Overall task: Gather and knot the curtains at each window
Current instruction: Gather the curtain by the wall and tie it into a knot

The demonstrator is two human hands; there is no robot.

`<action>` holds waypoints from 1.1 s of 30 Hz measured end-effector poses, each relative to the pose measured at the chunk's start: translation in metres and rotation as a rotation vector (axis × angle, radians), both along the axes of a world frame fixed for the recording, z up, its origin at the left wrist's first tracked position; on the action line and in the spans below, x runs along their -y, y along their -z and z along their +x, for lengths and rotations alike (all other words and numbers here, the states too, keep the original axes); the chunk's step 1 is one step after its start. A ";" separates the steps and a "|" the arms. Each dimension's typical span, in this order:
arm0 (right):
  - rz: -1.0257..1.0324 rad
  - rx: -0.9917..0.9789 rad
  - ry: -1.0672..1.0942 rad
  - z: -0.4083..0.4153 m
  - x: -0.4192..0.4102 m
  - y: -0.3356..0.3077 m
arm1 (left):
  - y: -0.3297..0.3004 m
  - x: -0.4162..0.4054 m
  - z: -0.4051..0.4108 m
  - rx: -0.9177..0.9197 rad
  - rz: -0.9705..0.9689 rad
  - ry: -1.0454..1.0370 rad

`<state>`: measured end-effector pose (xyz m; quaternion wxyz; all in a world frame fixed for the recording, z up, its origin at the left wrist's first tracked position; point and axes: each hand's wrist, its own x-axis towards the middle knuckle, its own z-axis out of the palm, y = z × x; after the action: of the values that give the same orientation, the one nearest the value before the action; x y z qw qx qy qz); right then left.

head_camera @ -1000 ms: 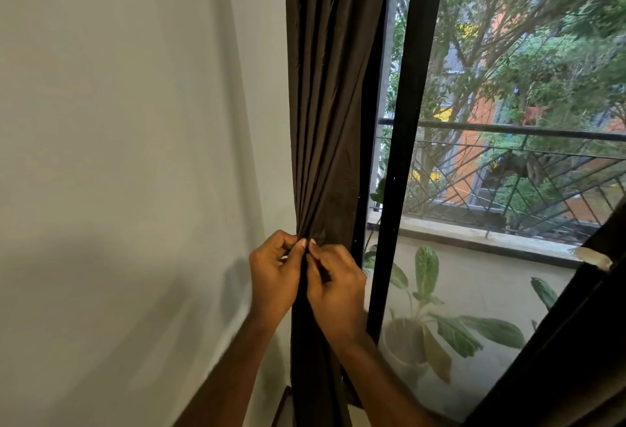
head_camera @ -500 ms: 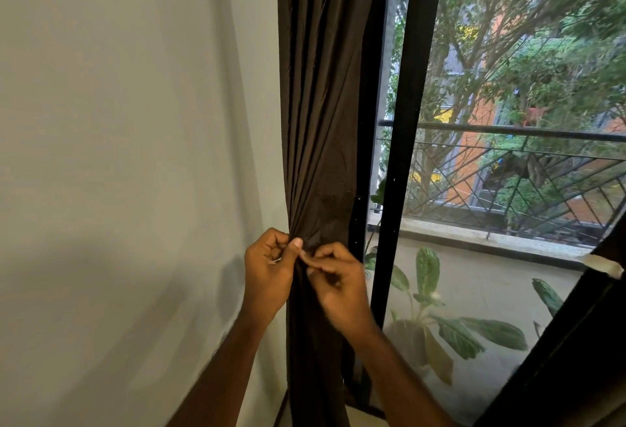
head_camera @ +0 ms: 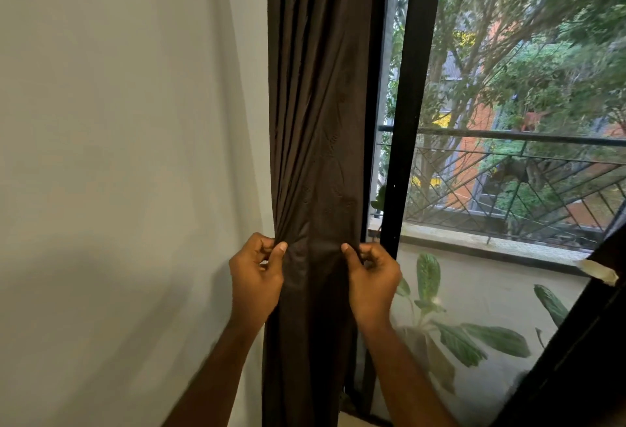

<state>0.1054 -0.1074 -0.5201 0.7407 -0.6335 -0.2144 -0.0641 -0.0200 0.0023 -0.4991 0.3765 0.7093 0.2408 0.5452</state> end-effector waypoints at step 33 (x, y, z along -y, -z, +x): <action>-0.686 0.204 -0.316 0.051 -0.045 -0.018 | 0.003 0.013 0.001 -0.022 -0.104 0.112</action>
<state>0.1568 -0.0623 -0.5022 0.4617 -0.7938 -0.3908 0.0637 -0.0190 -0.0107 -0.5017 0.4402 0.7070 0.2327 0.5022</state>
